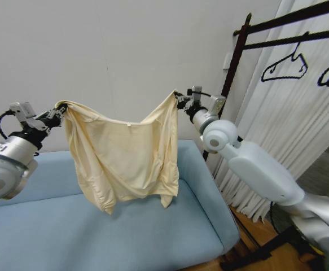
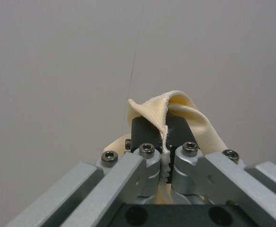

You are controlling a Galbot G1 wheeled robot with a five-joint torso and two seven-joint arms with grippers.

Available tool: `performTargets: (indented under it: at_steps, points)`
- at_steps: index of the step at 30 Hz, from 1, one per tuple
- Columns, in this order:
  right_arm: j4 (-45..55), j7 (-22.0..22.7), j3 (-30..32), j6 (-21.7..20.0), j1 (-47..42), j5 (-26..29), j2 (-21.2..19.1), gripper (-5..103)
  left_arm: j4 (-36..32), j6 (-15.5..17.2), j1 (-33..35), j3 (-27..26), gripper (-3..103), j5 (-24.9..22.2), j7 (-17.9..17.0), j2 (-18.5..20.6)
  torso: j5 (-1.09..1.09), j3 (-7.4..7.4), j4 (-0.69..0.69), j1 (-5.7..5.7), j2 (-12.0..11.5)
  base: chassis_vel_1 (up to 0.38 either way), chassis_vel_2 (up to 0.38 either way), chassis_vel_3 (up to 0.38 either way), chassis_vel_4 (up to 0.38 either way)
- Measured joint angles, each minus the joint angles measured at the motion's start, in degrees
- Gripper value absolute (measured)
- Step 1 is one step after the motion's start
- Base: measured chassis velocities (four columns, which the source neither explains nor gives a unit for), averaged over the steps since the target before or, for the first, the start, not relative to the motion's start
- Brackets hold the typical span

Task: Pick up the clothes from the sofa and hang them on the clothes hanger.

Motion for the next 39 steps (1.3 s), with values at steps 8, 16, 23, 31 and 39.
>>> performTargets:
  at_steps: [8,16,23,31,39]
  points:
    - [2.5,-1.4,1.1,-1.3,-1.6,-0.4,-3.4,0,-4.2,0.4,2.0,-0.8,1,0.4,-1.6,-1.3,0.01,0.00,0.00,0.00,0.0,0.000,0.000,0.000,0.000]
    - [4.5,-2.4,1.2,-3.2,-5.1,-0.5,-6.0,0,-5.4,1.7,3.9,-0.3,1,1.0,-2.4,-1.3,0.00,0.00,0.00,0.00,0.0,0.000,0.000,0.000,0.000]
    - [4.5,-2.3,1.3,-4.0,-5.2,0.1,-6.1,0,-4.1,2.4,2.9,0.3,1,-0.3,-2.4,0.7,-0.03,0.00,0.02,0.00,0.0,0.000,0.000,0.000,0.000]
    - [6.0,-0.2,3.6,-7.7,-8.4,1.3,-6.4,21,0.0,3.0,-1.8,2.9,1,-4.3,-2.0,8.2,0.00,0.00,0.00,0.00,0.0,0.000,0.000,0.000,0.000]
    - [6.6,2.2,6.9,-12.1,-9.0,7.1,-6.5,48,2.5,3.7,-4.6,3.7,1,-7.4,-0.3,12.6,0.00,0.00,0.01,0.00,0.0,0.000,0.000,0.000,0.000]
